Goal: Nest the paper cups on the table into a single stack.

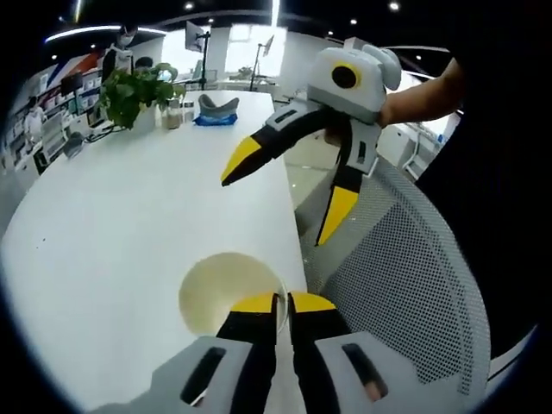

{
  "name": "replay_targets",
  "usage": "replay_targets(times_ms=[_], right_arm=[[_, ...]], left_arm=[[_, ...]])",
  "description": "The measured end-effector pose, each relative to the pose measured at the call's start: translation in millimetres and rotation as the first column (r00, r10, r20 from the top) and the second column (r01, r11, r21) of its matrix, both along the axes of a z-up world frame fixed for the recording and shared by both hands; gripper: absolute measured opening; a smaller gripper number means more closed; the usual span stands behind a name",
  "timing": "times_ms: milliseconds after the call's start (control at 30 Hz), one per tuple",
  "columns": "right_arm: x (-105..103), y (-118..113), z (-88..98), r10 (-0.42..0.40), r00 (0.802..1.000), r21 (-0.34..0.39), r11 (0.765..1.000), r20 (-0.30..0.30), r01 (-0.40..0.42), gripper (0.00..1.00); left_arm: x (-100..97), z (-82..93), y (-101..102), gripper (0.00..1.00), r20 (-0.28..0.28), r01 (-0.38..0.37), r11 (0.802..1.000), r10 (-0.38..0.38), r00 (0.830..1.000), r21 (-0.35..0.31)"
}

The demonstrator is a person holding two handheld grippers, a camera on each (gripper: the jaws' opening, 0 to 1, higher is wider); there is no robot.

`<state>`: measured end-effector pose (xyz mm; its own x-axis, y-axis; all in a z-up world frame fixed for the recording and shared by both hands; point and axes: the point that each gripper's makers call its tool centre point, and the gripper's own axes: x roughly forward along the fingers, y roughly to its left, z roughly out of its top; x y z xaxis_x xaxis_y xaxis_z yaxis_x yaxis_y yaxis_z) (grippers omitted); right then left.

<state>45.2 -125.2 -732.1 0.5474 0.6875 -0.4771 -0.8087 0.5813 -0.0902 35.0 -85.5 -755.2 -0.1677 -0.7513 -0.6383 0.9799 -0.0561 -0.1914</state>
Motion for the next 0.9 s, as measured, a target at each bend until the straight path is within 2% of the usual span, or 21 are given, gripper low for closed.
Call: replay_targets(times_ms=[133,233,400,533,633,767,900], right_arm=[[0.5,0.2,0.0,0.0,1.0,0.001,1.0,-0.001,0.0,0.57],[1.1,-0.1,0.6,-0.002,1.0,0.003,1.0,0.0,0.002,0.57],[2.0,1.3,1.1,-0.003,1.0,0.01,1.0,-0.001,0.003,0.57],[2.7,5.2,-0.1,0.006,1.0,0.015,1.0,-0.006,-0.006,0.58],[3.9,8.5,-0.3,0.014,1.0,0.02,1.0,-0.008,-0.013,0.59],[6.1,12.6,-0.7,0.021,1.0,0.026,0.999,-0.012,-0.021,0.61],[7.8,17.3,-2.1,0.035,0.999,0.029,0.999,-0.016,-0.034,0.63]], left_arm=[[-0.9,1.6,-0.6,0.03,-0.007,-0.008,1.0,0.008,1.0,-0.009],[0.2,5.0,1.6,0.03,0.011,-0.009,1.0,0.009,1.0,-0.022],[7.1,24.4,3.3,0.11,0.038,-0.057,0.992,0.061,0.997,-0.11],[14.2,40.7,11.5,0.17,0.073,-0.106,0.979,0.12,0.99,-0.177],[25.7,49.8,18.5,0.23,0.124,-0.147,0.962,0.179,0.976,-0.231],[35.3,48.8,31.0,0.3,0.13,-0.203,0.946,0.242,0.962,-0.253],[44.5,40.7,42.2,0.43,0.14,-0.26,0.927,0.305,0.942,-0.27]])
